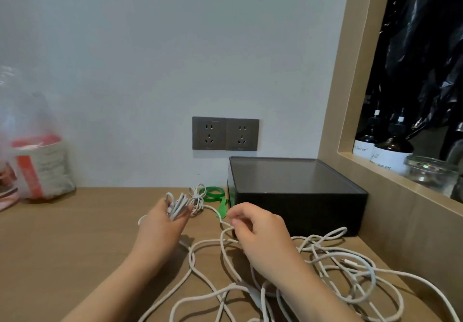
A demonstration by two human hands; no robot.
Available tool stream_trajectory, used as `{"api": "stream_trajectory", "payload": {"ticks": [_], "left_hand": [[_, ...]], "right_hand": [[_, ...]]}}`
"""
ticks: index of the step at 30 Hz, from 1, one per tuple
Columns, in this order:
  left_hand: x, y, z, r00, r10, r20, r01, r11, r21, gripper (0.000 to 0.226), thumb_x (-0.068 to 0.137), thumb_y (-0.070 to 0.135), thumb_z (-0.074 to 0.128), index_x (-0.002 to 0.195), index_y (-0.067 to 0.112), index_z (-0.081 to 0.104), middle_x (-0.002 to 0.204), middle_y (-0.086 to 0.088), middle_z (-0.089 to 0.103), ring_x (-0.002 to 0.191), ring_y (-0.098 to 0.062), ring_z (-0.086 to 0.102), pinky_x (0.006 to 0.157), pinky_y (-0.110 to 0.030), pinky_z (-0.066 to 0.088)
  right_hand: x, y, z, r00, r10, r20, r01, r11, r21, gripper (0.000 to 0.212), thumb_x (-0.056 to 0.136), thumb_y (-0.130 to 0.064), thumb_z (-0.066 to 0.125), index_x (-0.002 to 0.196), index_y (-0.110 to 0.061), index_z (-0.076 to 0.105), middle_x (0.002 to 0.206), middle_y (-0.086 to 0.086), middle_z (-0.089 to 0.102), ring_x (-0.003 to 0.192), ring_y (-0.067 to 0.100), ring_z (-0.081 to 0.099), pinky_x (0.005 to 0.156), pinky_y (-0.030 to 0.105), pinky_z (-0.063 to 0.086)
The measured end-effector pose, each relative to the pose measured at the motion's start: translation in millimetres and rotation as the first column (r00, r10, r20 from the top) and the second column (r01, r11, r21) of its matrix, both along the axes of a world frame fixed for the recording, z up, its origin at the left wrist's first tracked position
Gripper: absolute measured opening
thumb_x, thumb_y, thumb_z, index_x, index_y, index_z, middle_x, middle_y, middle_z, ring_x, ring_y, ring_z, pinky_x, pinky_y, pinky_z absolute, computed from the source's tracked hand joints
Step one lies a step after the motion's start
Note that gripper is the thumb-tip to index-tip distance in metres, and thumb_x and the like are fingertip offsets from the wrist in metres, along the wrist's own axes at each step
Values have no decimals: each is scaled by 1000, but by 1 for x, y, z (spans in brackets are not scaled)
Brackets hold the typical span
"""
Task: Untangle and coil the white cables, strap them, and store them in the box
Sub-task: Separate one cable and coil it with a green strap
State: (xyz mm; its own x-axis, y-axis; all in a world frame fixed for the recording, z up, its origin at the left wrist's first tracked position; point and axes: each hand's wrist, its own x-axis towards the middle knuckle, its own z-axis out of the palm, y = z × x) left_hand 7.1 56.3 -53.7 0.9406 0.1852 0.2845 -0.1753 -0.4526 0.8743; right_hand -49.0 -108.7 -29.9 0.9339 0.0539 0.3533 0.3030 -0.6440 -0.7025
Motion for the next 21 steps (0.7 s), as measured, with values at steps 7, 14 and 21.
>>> {"api": "stream_trajectory", "payload": {"ticks": [7, 14, 21], "left_hand": [[18, 17, -8, 994, 84, 67, -75, 988, -134, 18, 89, 22, 61, 77, 10, 59, 68, -8, 59, 68, -30, 54, 64, -37, 40], [23, 9, -12, 995, 33, 92, -32, 999, -19, 27, 85, 12, 59, 63, 18, 45, 60, 0, 50, 58, -13, 43, 52, -26, 30], [24, 10, -9, 1000, 9, 23, -7, 996, -85, 17, 82, 9, 62, 74, 16, 48, 68, -1, 54, 61, -14, 46, 53, -29, 31]], "right_hand": [[49, 39, 12, 996, -60, -66, 44, 976, -213, 38, 94, 0, 38, 122, -18, 56, 123, 5, 57, 109, 19, 54, 92, 29, 45], [87, 68, -13, 929, -252, -272, 140, 919, -369, 29, 91, -3, 49, 119, -6, 53, 121, 12, 53, 109, 27, 53, 86, 31, 46], [103, 71, -23, 929, -308, -207, 181, 863, -473, 26, 93, 1, 41, 114, -4, 56, 119, 16, 56, 118, 32, 45, 90, 36, 44]]}}
